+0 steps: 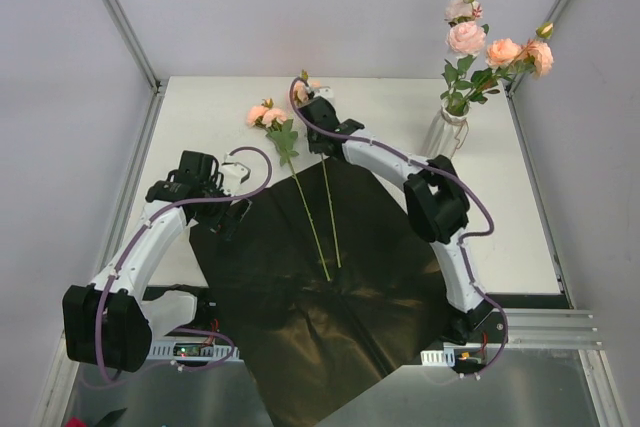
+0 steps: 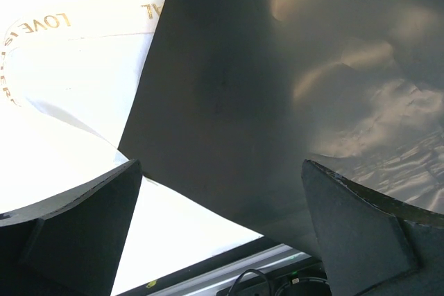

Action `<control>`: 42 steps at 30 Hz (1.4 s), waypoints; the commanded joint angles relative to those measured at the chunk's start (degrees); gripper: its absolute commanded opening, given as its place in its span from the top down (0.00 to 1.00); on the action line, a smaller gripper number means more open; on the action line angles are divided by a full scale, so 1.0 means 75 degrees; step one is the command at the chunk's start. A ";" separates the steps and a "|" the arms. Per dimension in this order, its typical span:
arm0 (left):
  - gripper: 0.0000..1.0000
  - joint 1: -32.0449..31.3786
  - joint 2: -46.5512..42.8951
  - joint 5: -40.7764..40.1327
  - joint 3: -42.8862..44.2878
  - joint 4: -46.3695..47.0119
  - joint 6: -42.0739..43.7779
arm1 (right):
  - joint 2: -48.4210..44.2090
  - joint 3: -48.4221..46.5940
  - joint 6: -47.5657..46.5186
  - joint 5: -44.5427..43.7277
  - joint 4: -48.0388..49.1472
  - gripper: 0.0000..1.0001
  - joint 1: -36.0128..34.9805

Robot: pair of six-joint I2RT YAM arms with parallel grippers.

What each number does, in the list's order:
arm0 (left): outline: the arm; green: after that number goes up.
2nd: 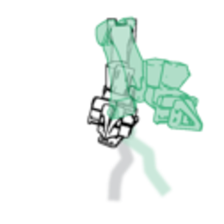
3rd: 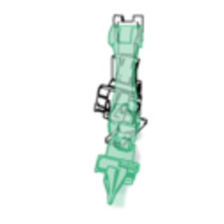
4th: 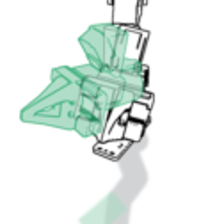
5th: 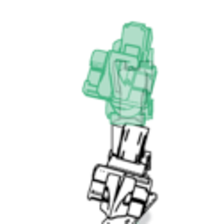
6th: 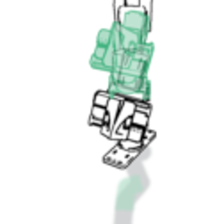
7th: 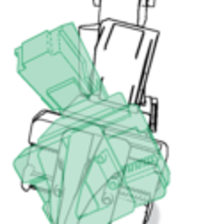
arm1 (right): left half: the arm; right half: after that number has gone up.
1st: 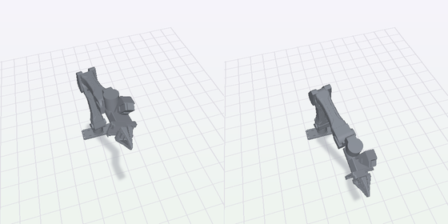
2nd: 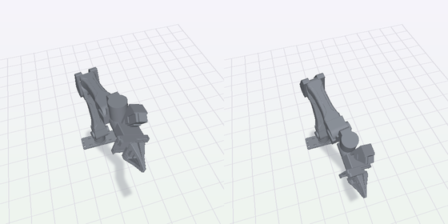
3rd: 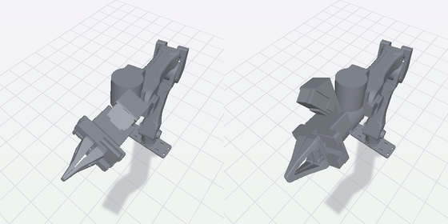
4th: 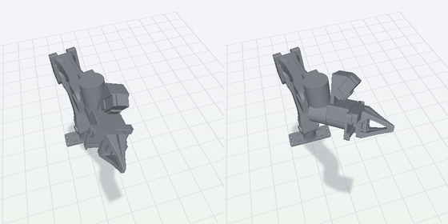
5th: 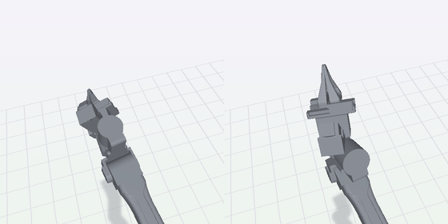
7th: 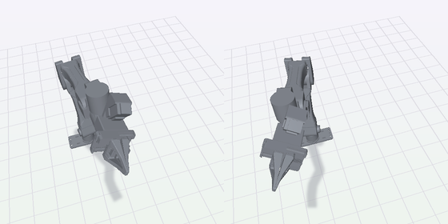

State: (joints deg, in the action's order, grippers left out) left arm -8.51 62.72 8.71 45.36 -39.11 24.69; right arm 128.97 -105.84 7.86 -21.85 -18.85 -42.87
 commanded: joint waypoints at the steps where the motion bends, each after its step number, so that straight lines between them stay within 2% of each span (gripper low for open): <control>1: 0.01 0.0080 -0.0194 0.0081 0.0279 -0.0211 -0.0069 | -0.2053 -0.0442 -0.0753 -0.0368 0.0777 0.99 0.0103; 6: 0.01 0.0092 -0.0288 0.0081 0.0315 -0.0246 -0.0116 | -0.3424 -0.0197 -0.2121 -0.0579 0.1656 0.99 0.0197; 8: 0.01 0.0092 -0.0335 0.0104 0.0303 -0.0234 -0.0139 | -0.4080 0.0188 -0.2627 -0.0591 0.2475 0.99 0.0232; 11: 0.01 0.0092 -0.0347 0.0139 0.0245 -0.0234 -0.0151 | -0.5041 0.0879 -0.3986 -0.0709 0.4675 0.99 0.0325; 12: 0.01 0.0092 -0.0335 0.0128 0.0233 -0.0234 -0.0163 | -0.5240 0.1253 -0.4244 -0.0673 0.5923 0.99 0.0488; 16: 0.01 0.0104 -0.0265 0.0151 0.0198 -0.0234 -0.0128 | -0.5780 0.1046 -0.5288 -0.0253 0.7445 0.99 0.1063; 21: 0.01 0.0116 -0.0148 0.0233 0.0244 -0.0187 -0.0139 | -0.5910 0.0601 -0.5945 -0.0029 0.7845 0.99 0.1917; 27: 0.01 0.0127 -0.0019 0.0222 0.0268 -0.0176 -0.0093 | -0.6227 0.1280 -0.6637 -0.0122 0.8816 0.99 0.2516; 34: 0.01 0.0151 0.0156 0.0245 0.0338 -0.0129 -0.0069 | -0.6320 0.1608 -0.6626 -0.0111 0.8959 0.99 0.2962; 42: 0.01 0.0151 0.0192 0.0257 0.0350 -0.0140 -0.0034 | -0.6496 0.2545 -0.6520 -0.0087 0.9369 0.99 0.3337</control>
State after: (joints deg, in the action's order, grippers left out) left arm -8.12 64.18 9.17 46.37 -39.68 24.64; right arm 82.85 -88.40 -40.77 -23.14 45.32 -19.16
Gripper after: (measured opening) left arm 0.992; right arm 0.036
